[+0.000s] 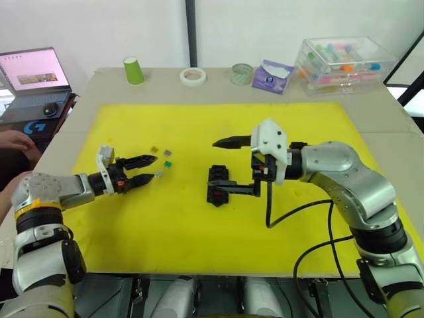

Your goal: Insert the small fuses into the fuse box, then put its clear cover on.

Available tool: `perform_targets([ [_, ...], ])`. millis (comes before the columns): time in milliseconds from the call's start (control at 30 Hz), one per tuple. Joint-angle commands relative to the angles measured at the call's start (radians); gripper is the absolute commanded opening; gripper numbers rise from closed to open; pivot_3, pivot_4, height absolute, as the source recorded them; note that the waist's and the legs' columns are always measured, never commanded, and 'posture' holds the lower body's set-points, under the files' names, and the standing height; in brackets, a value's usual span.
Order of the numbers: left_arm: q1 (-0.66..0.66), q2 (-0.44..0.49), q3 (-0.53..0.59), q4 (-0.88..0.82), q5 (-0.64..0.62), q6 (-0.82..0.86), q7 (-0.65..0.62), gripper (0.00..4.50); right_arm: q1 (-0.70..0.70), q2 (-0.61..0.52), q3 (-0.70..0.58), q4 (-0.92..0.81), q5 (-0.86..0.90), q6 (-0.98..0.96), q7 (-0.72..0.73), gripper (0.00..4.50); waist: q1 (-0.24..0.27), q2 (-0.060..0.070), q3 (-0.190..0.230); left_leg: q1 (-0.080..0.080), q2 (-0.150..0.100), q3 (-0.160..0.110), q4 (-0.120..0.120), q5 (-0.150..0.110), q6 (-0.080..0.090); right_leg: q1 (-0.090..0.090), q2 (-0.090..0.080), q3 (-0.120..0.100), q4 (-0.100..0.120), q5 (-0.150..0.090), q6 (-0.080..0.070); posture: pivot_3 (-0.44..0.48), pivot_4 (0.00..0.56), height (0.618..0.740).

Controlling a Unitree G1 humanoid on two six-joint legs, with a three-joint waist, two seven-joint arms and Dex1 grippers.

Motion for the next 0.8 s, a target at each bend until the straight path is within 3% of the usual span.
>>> perform_targets([
  [33, -0.020, -0.004, -0.040, 0.026, 0.045, -0.026, -0.029, 4.50, -0.020, 0.004, -0.032, -0.036, 0.024, 0.002, -0.003, 4.49, 0.001, 0.000, 0.000, 0.000, 0.000, 0.000, 0.000, 0.000, 0.000, 0.000, 0.000, 0.000, 0.000, 0.000, 0.000, 0.000, 0.150, 0.740],
  [800, -0.091, -0.023, -0.139, 0.062, 0.157, -0.061, -0.181, 4.50, -0.013, 0.005, -0.021, -0.037, 0.025, 0.008, -0.013, 4.49, 0.020, 0.000, 0.000, 0.000, -0.001, 0.000, 0.001, 0.000, 0.000, 0.001, 0.001, 0.000, 0.000, 0.000, 0.000, 0.000, 0.150, 0.740],
])
